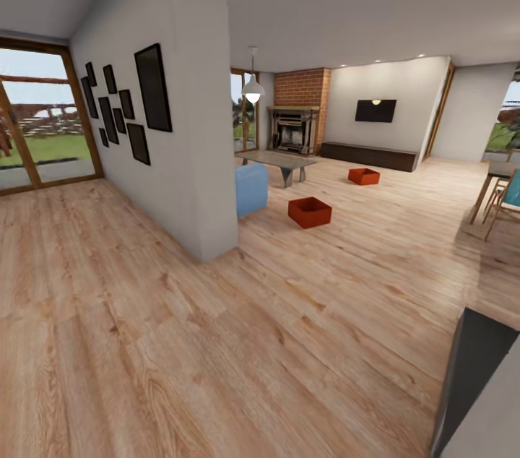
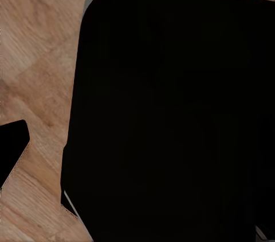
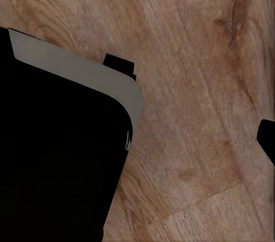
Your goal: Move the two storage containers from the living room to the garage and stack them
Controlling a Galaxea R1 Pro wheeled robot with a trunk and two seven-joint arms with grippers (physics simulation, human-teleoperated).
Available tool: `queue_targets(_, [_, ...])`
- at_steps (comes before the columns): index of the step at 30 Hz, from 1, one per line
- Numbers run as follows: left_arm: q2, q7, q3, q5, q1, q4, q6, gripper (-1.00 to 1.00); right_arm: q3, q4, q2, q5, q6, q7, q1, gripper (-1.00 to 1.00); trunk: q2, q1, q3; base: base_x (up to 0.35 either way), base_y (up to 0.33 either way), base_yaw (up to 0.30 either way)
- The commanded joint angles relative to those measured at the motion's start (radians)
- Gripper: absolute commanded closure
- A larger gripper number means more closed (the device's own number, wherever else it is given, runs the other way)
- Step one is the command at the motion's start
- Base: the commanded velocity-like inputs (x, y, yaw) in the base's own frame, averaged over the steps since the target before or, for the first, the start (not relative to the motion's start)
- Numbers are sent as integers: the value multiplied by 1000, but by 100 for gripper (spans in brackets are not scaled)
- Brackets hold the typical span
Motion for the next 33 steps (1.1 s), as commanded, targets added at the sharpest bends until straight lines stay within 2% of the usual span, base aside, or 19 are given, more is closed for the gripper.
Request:
queue_targets(1, [0,1,2,6,0,0,-2,-100,7,3,1,-5,-6,-3,-1,-100,0,1,-1,331,0,0])
queue_targets(8, [1,1,2,6,0,0,-2,-100,2,3,3,-10,-5,-12,-1,-100,0,1,-1,331,0,-39])
queue_targets(21, [1,1,2,6,0,0,-2,-100,6,3,4,-1,-4,-13,-1,-100,0,1,-1,331,0,-246])
queue_targets(33, [-1,1,2,6,0,0,-2,-100,10,3,-5,4,-4,-13,-1,-100,0,1,-1,331,0,-24])
